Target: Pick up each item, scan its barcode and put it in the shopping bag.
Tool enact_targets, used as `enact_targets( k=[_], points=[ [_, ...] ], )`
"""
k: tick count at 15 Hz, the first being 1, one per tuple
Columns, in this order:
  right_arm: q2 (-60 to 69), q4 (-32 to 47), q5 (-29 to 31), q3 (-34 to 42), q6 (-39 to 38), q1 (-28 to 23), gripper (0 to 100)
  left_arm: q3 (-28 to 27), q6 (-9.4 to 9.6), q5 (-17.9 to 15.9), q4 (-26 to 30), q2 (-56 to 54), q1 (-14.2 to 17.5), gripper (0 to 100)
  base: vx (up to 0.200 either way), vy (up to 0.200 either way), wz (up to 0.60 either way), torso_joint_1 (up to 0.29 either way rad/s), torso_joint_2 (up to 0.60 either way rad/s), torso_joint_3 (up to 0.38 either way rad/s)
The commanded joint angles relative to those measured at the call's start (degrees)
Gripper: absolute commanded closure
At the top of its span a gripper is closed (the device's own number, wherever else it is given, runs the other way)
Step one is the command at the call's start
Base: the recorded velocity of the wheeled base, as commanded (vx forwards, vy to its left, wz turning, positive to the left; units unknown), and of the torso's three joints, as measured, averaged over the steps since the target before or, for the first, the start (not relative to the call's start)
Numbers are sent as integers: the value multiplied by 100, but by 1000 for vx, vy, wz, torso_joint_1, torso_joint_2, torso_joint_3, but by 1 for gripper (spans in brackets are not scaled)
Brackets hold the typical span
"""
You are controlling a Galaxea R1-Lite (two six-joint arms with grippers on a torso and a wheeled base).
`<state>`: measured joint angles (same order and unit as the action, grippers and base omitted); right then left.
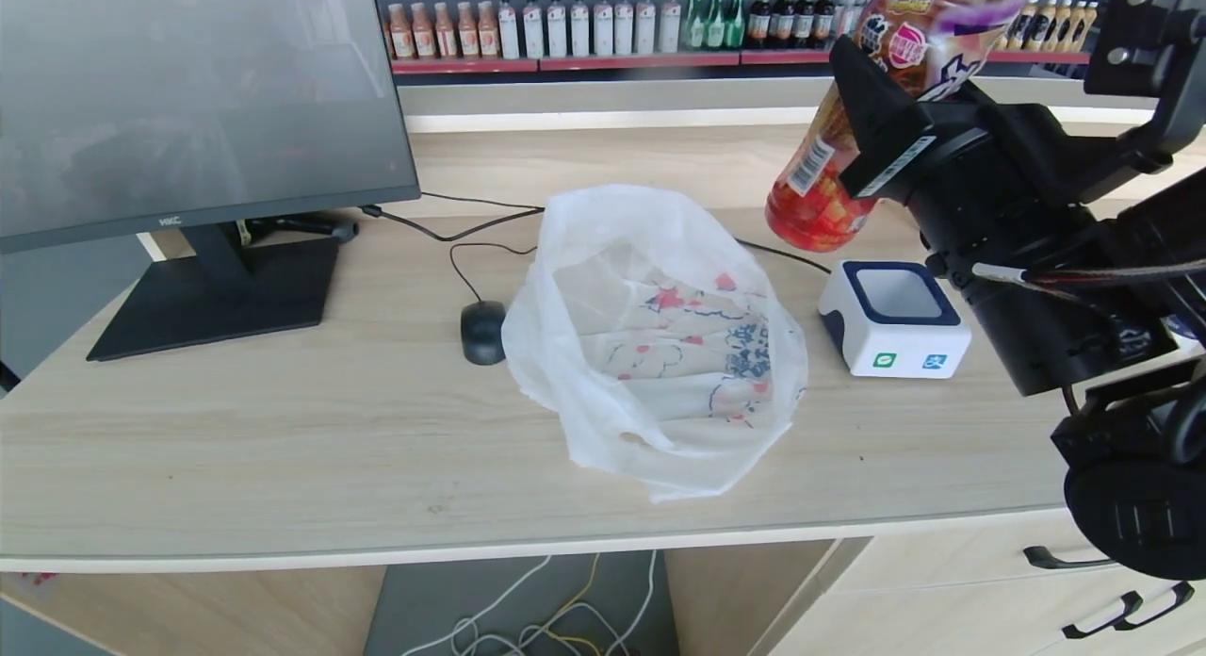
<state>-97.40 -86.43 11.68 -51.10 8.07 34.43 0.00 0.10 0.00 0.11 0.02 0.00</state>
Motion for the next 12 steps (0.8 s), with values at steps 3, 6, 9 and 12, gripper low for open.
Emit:
enact_targets(
  k=[3, 6, 9, 12],
  points=[
    [-244, -5, -8, -14, 2, 29, 100, 0, 8, 0, -11, -2, 0, 0, 0, 0, 0, 0, 0, 0],
    [-402, -49, -16, -23, -16, 249, 100, 0, 8, 0, -2, 6, 0, 0, 0, 0, 0, 0, 0, 0],
    [-481, -49, -113, -14, -16, 266, 100, 0, 8, 0, -2, -2, 0, 0, 0, 0, 0, 0, 0, 0],
    [-789, -40, -140, -14, -7, 398, 100, 0, 8, 0, -2, -2, 0, 0, 0, 0, 0, 0, 0, 0]
  ],
)
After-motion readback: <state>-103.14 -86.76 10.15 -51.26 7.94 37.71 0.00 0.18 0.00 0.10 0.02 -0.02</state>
